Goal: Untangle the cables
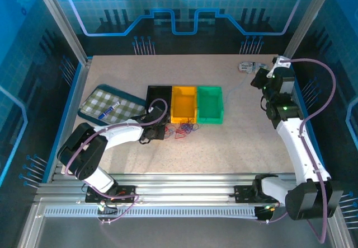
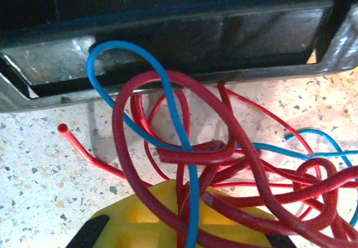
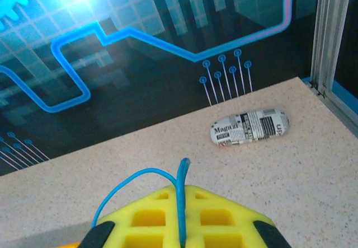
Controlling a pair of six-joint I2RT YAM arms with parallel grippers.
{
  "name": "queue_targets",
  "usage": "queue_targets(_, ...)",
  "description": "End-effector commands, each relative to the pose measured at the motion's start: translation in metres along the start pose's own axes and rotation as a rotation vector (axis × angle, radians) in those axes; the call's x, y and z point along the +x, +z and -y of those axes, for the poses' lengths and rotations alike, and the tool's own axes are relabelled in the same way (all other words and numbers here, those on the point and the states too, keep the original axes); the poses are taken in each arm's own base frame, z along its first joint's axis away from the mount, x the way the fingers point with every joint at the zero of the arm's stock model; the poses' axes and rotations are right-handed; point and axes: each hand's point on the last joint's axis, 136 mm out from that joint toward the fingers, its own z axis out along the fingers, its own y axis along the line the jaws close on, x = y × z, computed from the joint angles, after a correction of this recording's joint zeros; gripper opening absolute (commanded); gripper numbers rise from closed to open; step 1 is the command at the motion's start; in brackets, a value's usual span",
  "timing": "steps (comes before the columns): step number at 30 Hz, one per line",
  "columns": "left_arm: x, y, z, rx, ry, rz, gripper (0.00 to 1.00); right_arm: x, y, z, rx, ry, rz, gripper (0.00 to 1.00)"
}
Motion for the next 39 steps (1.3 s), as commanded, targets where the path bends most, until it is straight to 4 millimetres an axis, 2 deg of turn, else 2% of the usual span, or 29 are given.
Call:
queue_targets(1, 0.009, 0.004, -0.017, -0.084, -0.028, -0.038, 0.0, -0.042, -0.013, -0.005, -0.007, 0.012, 0.118, 0.0)
queue_targets(5, 0.015, 0.003, -0.034, -0.184, -0.037, -0.055, 0.0, -0.058, -0.018, 0.004, 0.043, -0.002, 0.163, 0.0)
queue_targets(8, 0.016, 0.0, -0.043, -0.233, -0.043, -0.06, 0.0, -0.07, -0.023, 0.02, 0.089, 0.025, 0.196, 0.0)
queue_targets(17, 0.014, -0.001, -0.046, -0.256, -0.057, -0.056, 0.0, -0.1, -0.037, 0.073, 0.181, 0.139, 0.256, 0.0)
queue_targets(23, 0.015, -0.001, -0.048, -0.275, -0.069, -0.062, 0.0, -0.108, -0.048, 0.109, 0.238, 0.179, 0.244, 0.0)
queue_targets(25, 0.016, 0.0, -0.049, -0.28, -0.075, -0.064, 0.0, -0.109, -0.05, 0.115, 0.225, 0.195, 0.237, 0.0)
queue_targets(34, 0.01, 0.001, -0.042, -0.254, -0.075, -0.061, 0.0, -0.098, -0.045, 0.096, 0.095, 0.232, 0.203, 0.0)
queue_targets(37, 0.006, 0.003, -0.028, -0.178, -0.066, -0.052, 0.0, -0.096, -0.046, 0.073, 0.052, 0.173, 0.193, 0.0)
queue_targets(39, 0.002, 0.003, -0.008, -0.061, -0.048, -0.032, 0.0, -0.093, -0.047, 0.051, 0.017, 0.119, 0.185, 0.0)
